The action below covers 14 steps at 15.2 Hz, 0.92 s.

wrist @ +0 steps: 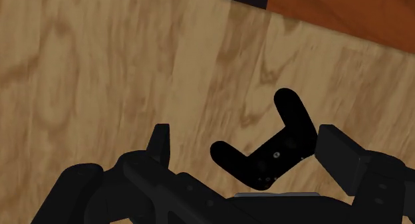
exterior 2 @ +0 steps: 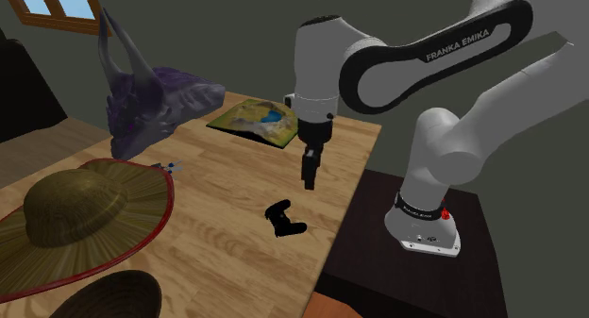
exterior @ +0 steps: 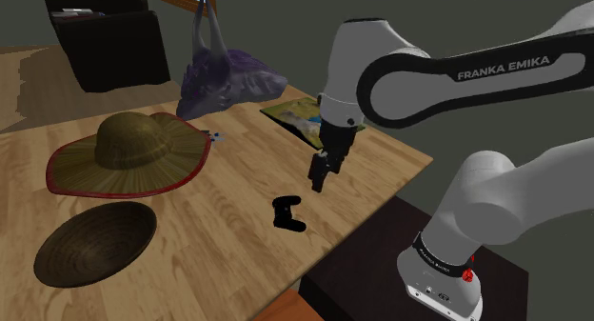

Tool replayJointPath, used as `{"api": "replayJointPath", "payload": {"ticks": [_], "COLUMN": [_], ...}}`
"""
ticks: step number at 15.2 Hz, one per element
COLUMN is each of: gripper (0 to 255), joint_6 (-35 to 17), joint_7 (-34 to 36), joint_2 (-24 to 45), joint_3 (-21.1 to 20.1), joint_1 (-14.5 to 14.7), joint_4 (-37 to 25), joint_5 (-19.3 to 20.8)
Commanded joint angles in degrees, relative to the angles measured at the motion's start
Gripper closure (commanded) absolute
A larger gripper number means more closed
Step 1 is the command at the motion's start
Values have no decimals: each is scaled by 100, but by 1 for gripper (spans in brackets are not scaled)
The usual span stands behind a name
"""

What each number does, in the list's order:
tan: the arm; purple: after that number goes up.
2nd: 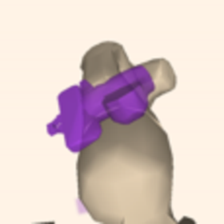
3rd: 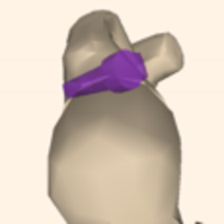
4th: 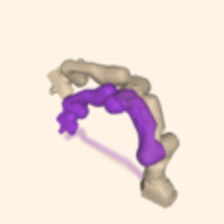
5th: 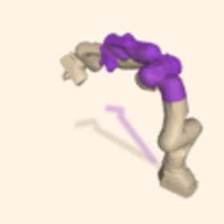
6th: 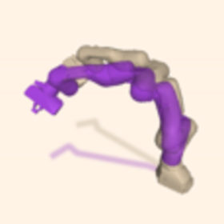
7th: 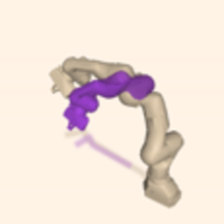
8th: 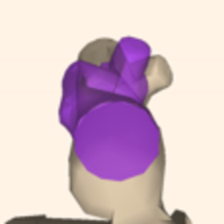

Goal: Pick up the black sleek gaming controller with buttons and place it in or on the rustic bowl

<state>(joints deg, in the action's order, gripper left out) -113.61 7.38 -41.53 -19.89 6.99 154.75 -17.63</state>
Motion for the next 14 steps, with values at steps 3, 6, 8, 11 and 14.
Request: {"api": "replayJointPath", "payload": {"ticks": [3, 6, 8, 11, 14], "gripper": [0, 0, 0, 0, 0], "joint_6": [-915, -1614, -1846, -2157, -2478], "joint_7": [452, 822, 902, 921, 949], "joint_2": [580, 1129, 1308, 1524, 1762], "joint_3": [-611, -1101, -1226, -1322, -1423], "joint_1": [136, 142, 123, 93, 52], "joint_4": [52, 7, 25, 122, 206], "joint_5": [-259, -329, -330, -337, -327]}}
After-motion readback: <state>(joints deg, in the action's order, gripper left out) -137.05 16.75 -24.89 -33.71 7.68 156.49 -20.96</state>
